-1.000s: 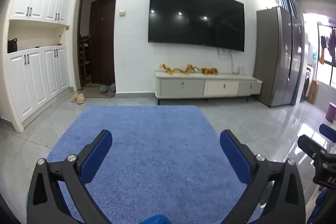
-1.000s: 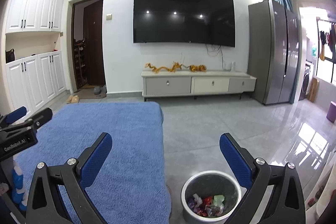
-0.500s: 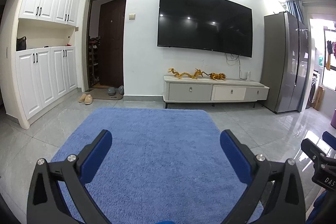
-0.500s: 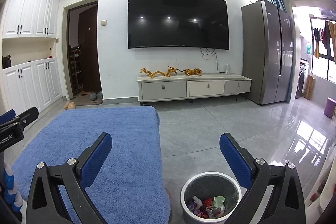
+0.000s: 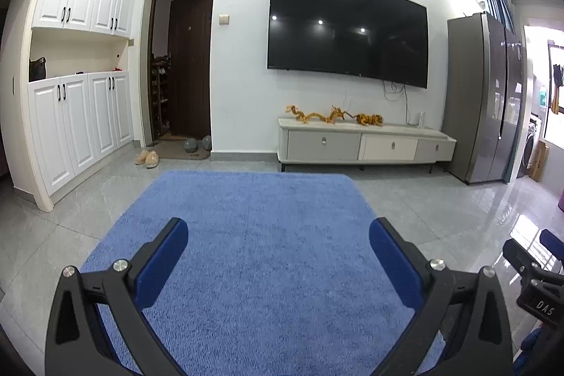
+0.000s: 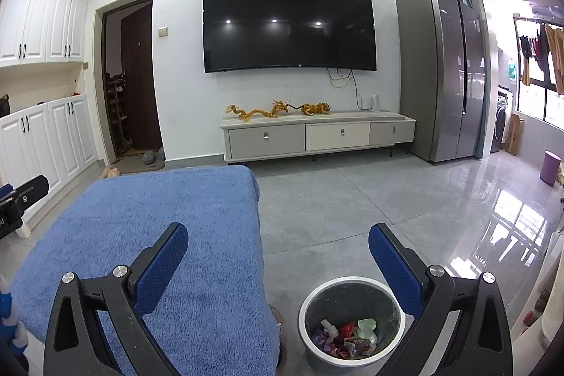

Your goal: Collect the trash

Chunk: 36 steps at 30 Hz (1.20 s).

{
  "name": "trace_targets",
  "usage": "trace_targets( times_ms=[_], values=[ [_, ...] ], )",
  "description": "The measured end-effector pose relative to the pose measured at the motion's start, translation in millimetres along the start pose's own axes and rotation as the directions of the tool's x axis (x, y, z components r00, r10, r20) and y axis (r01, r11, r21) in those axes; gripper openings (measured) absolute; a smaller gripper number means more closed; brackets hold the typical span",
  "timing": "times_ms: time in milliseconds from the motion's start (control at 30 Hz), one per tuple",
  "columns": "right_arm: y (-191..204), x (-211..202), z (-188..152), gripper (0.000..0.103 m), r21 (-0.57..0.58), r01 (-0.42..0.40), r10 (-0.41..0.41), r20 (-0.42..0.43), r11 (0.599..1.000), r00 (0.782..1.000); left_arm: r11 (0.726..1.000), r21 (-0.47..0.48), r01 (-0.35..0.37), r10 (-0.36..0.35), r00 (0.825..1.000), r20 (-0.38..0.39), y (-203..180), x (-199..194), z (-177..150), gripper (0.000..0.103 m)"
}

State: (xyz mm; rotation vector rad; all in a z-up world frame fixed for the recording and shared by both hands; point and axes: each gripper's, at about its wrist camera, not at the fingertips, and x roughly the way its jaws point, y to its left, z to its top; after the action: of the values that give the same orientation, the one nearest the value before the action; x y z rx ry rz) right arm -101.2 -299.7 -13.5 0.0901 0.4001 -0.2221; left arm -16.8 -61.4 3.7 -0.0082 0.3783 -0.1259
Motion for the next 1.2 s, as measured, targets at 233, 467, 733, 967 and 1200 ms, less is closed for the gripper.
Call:
trace_targets(
  times_ms=[233,467,733,967,1200],
  values=[
    [-3.8,5.7,-5.2,0.103,0.002,0.003,-0.003,-0.025,1.0,1.0,1.0,-0.006,-0.016,0.016,0.999,-0.033,2.9,5.8,-2.9,0.103],
    [-7.7,4.2,-2.9,0.103,0.008,0.018,-0.018,-0.025,1.0,1.0,0.999,0.006,-0.034,0.034,0.999,-0.04,-0.4,8.0,-6.1,0.103],
    [-5.5,7.8,-2.4,0.103,-0.003,0.019,-0.019,-0.037,1.0,0.999,0.999,0.016,-0.029,0.029,0.999,-0.037,-0.3,7.3,-8.0,0.103],
    [-7.3,7.2,-4.1,0.103,-0.002,0.028,-0.028,-0.035,1.0,0.999,1.0,0.02,-0.022,0.023,0.999,-0.039,-1.5,8.2,-9.8,0.103],
    [-6.4,8.4,-6.8,0.103,-0.005,0.037,-0.037,-0.041,0.999,0.998,0.999,0.028,-0.016,0.018,0.999,-0.041,-3.8,10.8,-12.1,0.103]
  ],
)
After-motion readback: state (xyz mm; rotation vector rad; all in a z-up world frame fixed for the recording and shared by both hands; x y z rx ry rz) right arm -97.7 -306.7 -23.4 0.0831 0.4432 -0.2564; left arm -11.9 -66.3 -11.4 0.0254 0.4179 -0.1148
